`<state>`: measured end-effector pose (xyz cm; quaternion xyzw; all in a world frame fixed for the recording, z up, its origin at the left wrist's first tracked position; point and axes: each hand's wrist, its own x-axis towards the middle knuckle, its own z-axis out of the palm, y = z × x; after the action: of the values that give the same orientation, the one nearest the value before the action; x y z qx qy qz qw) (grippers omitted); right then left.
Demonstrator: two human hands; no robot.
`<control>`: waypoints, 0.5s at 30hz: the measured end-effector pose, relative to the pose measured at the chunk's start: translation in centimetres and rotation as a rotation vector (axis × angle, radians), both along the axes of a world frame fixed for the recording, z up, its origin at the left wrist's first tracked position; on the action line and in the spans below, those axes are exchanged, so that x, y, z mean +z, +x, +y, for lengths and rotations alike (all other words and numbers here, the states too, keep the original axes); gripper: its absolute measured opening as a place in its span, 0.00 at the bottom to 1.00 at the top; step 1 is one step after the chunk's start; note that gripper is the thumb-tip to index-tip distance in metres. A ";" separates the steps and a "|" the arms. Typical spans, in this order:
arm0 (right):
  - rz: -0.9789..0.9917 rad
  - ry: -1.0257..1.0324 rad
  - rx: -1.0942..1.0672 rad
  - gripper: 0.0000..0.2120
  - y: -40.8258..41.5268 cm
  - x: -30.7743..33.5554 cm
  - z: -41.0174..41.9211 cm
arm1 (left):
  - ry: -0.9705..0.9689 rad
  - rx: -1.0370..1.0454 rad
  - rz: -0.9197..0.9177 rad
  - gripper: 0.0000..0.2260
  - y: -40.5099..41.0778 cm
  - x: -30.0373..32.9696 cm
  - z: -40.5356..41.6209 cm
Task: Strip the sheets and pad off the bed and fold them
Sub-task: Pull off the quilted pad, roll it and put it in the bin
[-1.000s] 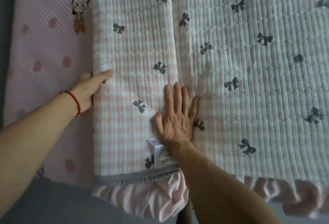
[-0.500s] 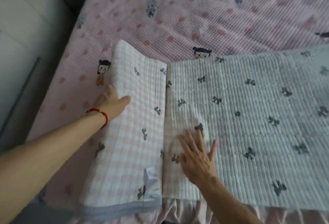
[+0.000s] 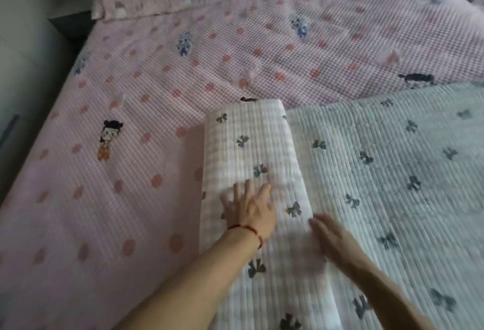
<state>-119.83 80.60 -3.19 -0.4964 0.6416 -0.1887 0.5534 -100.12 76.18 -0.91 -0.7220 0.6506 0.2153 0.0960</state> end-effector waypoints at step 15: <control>0.454 -0.512 -0.030 0.25 4.8 -2.6 -1.8 | -0.128 -0.195 -0.047 0.25 3.4 -5.2 0.5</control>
<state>-115.07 78.79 -5.77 -0.6392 0.6874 -0.2365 0.2511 -96.76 76.70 -6.10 -0.6648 0.7276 0.1460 0.0852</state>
